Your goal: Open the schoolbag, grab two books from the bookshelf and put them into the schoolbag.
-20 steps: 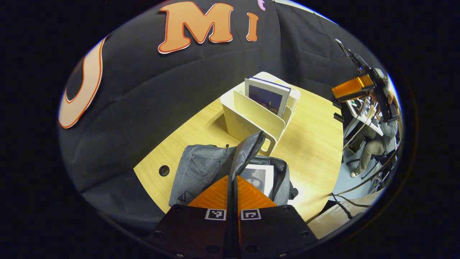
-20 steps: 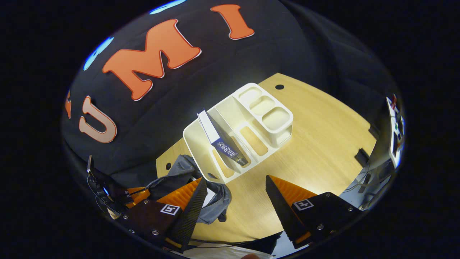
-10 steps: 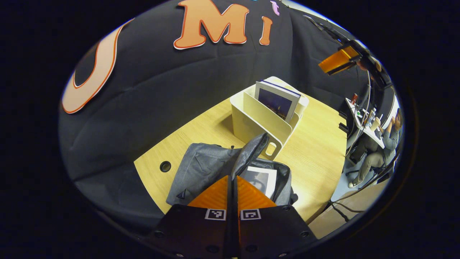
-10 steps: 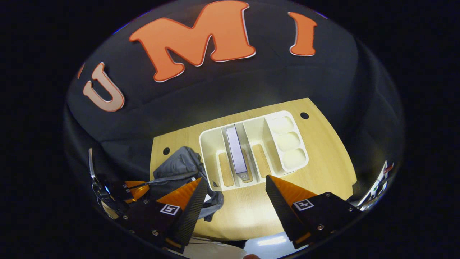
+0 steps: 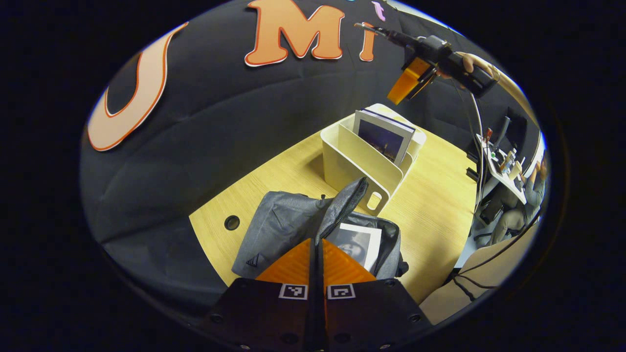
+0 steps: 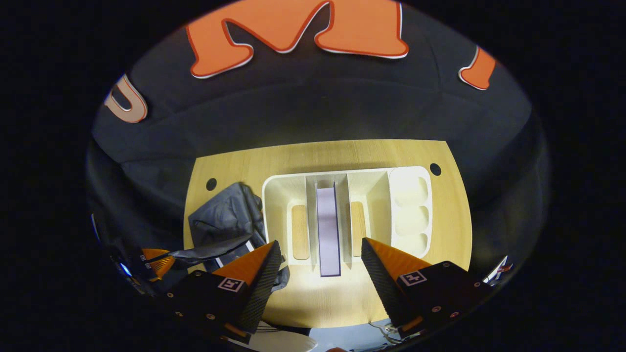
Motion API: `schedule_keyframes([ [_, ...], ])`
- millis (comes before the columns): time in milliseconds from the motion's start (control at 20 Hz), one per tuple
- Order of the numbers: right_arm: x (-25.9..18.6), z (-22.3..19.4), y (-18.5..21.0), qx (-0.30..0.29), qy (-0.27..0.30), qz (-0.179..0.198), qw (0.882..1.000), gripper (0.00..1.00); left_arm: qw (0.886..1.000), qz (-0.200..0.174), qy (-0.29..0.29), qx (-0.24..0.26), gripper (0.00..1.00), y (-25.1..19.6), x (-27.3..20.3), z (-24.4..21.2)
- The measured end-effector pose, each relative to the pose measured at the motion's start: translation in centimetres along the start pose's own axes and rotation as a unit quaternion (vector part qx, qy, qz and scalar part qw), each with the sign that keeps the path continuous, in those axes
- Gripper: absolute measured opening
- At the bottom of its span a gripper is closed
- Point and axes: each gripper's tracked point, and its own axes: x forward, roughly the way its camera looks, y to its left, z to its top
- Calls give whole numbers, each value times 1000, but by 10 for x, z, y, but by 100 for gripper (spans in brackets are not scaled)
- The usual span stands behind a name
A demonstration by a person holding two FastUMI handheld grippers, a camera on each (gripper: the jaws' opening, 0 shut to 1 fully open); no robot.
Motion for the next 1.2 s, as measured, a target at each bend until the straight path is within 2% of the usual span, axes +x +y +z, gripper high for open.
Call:
schedule_keyframes([
  [300,68,-4,-4,-26,57,-24,998,99,1000,0,10,-8,1,-6,-3,-2],
  [550,100,-12,-5,-40,78,-38,995,96,1000,-4,13,-22,0,-7,1,-6],
  [650,109,-18,-5,-39,85,-37,995,84,1000,-4,12,-27,1,-8,1,-7],
  [800,113,-22,-6,7,82,-34,996,39,999,-2,12,-37,1,-8,5,-8],
  [1000,95,-22,-9,17,65,-33,997,37,999,0,11,-30,1,-9,6,-9],
  [1200,49,-16,-4,30,36,-20,999,37,1000,-3,9,-17,1,-15,6,-6],
])
